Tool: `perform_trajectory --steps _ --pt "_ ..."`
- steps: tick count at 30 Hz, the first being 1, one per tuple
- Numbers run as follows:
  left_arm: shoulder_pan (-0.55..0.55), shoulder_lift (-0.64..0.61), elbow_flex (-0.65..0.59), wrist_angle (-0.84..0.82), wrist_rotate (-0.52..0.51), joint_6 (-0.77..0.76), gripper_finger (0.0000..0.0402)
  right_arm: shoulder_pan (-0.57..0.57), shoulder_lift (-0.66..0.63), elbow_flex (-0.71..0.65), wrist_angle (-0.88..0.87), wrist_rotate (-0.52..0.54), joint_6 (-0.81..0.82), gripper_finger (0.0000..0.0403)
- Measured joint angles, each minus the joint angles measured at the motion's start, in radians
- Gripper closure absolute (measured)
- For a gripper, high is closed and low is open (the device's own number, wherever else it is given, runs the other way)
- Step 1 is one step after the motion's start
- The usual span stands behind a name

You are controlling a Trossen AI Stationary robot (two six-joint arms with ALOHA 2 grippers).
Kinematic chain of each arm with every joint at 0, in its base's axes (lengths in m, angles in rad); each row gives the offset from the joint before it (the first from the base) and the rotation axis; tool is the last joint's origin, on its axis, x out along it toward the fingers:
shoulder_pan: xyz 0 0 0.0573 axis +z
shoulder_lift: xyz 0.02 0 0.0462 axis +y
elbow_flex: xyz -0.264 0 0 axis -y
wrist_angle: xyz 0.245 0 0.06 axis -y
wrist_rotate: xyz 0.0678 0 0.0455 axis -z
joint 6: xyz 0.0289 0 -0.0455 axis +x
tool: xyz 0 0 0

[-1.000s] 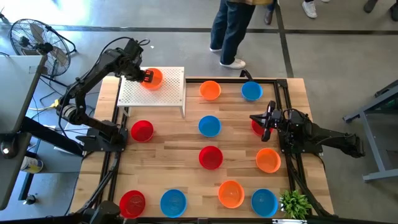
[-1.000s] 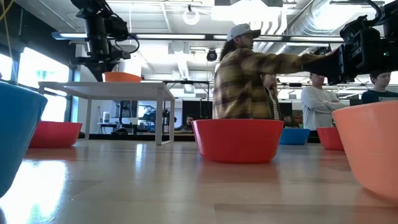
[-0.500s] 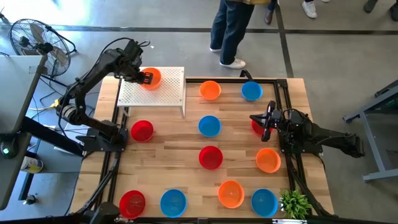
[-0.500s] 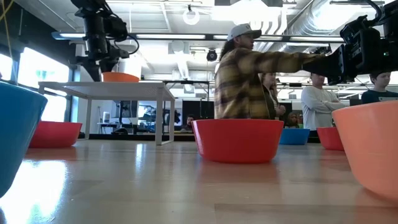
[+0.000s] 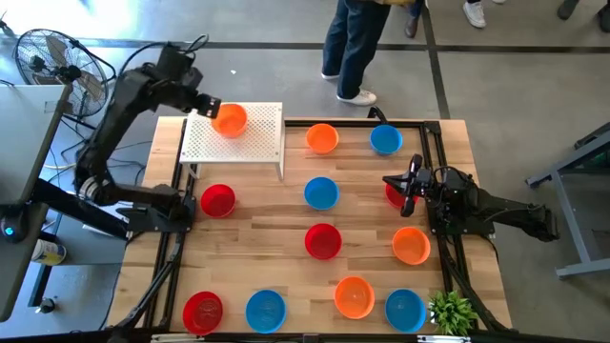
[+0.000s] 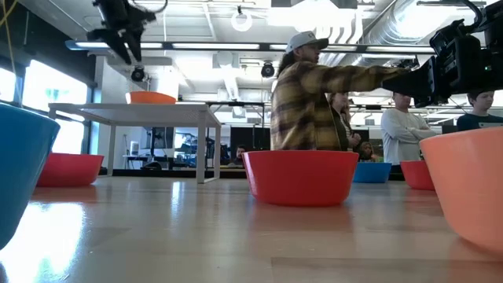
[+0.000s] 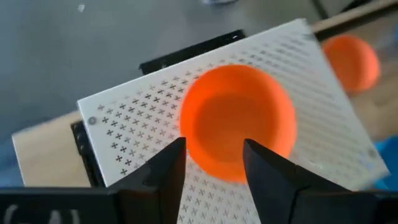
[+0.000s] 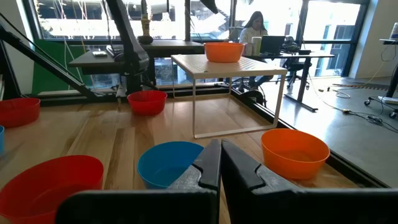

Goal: Pick & Place Mini bowls
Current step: Put the red bowl on the shelf

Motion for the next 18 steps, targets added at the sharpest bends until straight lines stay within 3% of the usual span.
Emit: perform_trajectory --steps 9,14,18 --pt "-0.373 -0.146 -0.1 0.068 -0.093 0.004 0.0335 0.0 0.0 0.0 0.0 0.0 0.0 0.0402" --pt "-0.608 -0.142 -0.178 0.128 -0.119 -0.019 0.0386 0.0 0.0 0.0 0.0 0.0 0.0 0.0402" --pt "-0.723 -0.112 -0.228 0.133 -0.091 -0.049 0.0399 0.0 0.0 0.0 0.0 0.0 0.0 0.0402"
